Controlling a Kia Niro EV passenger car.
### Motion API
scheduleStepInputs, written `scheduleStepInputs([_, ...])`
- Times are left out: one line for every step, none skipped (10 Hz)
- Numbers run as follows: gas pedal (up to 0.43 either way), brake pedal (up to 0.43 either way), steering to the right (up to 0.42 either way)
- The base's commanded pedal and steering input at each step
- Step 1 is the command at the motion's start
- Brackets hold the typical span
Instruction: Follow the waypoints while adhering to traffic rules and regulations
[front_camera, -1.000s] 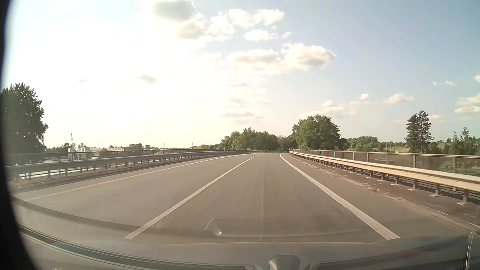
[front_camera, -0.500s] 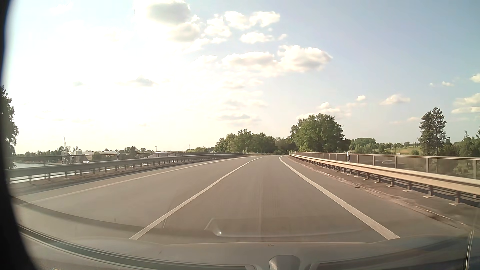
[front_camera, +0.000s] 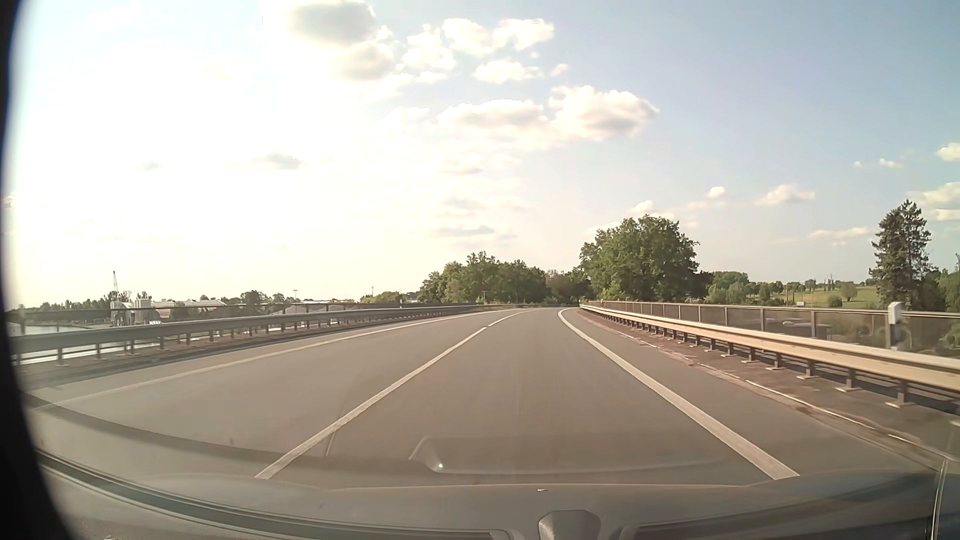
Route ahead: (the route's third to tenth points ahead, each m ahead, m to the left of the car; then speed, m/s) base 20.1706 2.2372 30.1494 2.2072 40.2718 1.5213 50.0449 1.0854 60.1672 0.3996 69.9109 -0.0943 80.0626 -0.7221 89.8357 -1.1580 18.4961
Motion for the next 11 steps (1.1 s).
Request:
scheduleStepInputs([0.209, 0.006, 0.007])
scheduleStepInputs([0.209, 0.006, 0.007])
scheduleStepInputs([0.209, 0.006, 0.007])
scheduleStepInputs([0.209, 0.006, 0.007])
scheduleStepInputs([0.209, 0.006, 0.007])
scheduleStepInputs([0.209, 0.006, 0.007])
scheduleStepInputs([0.189, 0.006, 0.007])
scheduleStepInputs([0.169, 0.006, 0.007])
scheduleStepInputs([0.169, 0.006, 0.007])
scheduleStepInputs([0.169, 0.006, 0.007])
scheduleStepInputs([0.169, 0.006, 0.007])
